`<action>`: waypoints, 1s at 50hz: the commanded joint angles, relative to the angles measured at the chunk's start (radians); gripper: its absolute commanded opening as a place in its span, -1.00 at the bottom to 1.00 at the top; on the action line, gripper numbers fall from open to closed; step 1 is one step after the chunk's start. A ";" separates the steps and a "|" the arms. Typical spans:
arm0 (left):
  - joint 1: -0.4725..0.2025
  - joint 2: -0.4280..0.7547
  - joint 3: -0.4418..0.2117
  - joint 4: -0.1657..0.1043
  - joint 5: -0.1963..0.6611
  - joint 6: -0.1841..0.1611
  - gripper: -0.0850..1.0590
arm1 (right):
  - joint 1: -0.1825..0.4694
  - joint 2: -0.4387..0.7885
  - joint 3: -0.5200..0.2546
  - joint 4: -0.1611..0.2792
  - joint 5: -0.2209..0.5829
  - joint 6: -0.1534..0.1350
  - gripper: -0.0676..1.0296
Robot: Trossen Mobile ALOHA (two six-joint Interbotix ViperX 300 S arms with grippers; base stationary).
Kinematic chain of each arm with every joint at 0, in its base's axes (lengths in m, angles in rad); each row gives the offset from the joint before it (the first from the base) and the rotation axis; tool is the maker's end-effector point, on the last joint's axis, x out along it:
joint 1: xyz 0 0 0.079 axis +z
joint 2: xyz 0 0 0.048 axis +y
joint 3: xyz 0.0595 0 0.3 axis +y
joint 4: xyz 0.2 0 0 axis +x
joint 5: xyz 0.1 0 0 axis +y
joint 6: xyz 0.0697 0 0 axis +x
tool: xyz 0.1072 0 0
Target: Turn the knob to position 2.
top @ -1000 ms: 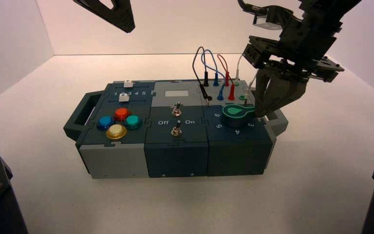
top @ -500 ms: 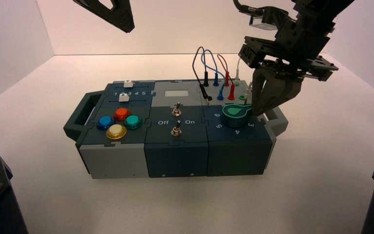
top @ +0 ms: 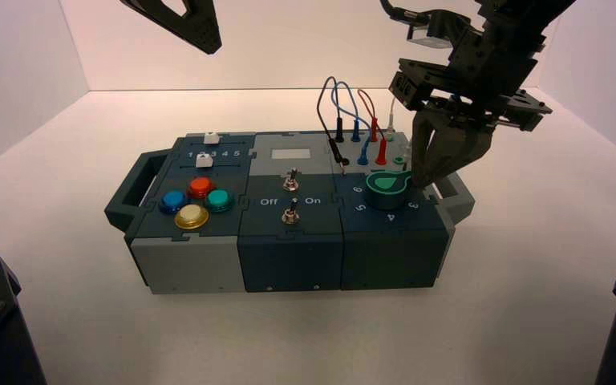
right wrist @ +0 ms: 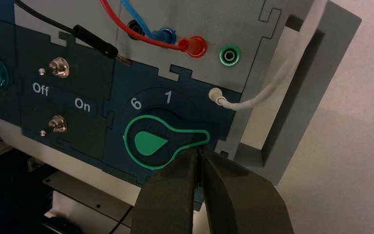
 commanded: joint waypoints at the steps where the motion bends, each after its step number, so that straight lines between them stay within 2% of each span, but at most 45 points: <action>1: -0.003 -0.003 -0.032 0.003 -0.003 0.009 -0.91 | -0.005 -0.009 -0.023 0.000 -0.002 0.002 -0.92; 15: -0.002 -0.003 -0.031 0.015 -0.003 0.009 -0.91 | -0.005 -0.044 0.002 0.000 0.000 0.005 -0.92; 32: -0.002 0.000 -0.037 0.037 -0.009 0.009 -0.91 | -0.005 -0.143 0.020 0.000 0.031 0.031 -0.92; 42: -0.002 0.005 -0.031 0.037 -0.029 0.009 -0.91 | -0.005 -0.232 0.057 0.000 0.035 0.032 -0.92; 50: -0.002 0.011 -0.032 0.037 -0.029 0.009 -0.91 | -0.005 -0.244 0.057 0.000 0.043 0.034 -0.92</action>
